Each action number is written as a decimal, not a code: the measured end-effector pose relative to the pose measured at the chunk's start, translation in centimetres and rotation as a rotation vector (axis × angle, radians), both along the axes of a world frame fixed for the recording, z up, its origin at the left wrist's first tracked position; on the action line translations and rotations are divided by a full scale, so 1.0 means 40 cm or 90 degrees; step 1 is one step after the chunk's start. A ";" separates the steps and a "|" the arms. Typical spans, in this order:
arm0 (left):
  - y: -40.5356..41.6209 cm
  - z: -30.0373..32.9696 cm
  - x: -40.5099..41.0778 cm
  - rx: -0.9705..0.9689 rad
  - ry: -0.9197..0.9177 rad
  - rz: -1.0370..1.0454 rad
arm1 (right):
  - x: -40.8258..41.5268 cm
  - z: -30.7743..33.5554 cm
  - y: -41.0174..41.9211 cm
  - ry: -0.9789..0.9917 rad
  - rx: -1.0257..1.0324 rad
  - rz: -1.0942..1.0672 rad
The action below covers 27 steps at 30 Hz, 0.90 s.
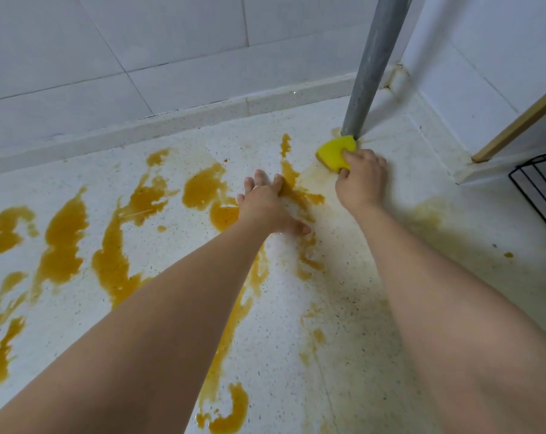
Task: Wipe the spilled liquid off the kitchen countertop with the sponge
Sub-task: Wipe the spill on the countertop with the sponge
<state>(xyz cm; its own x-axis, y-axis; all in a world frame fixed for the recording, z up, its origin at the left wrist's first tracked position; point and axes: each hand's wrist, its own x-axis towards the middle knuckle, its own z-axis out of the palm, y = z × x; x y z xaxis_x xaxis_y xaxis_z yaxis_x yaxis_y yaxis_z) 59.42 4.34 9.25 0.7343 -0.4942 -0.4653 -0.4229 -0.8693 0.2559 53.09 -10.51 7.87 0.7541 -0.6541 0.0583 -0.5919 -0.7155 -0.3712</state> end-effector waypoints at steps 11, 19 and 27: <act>0.002 0.001 -0.003 -0.017 0.012 0.010 | -0.032 0.006 0.016 -0.016 0.028 -0.001; 0.010 -0.004 -0.009 -0.025 -0.001 0.002 | -0.061 0.008 0.062 -0.026 0.038 0.075; 0.009 -0.003 -0.007 -0.016 -0.011 0.001 | -0.086 0.001 0.157 -0.025 0.065 0.151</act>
<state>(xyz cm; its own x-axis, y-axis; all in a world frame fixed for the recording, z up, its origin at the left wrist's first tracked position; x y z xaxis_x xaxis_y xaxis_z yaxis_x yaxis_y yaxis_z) 59.16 4.69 9.13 0.7431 -0.5044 -0.4398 -0.4264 -0.8633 0.2699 49.67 -4.24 7.89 0.8853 -0.4638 0.0328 -0.3965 -0.7900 -0.4676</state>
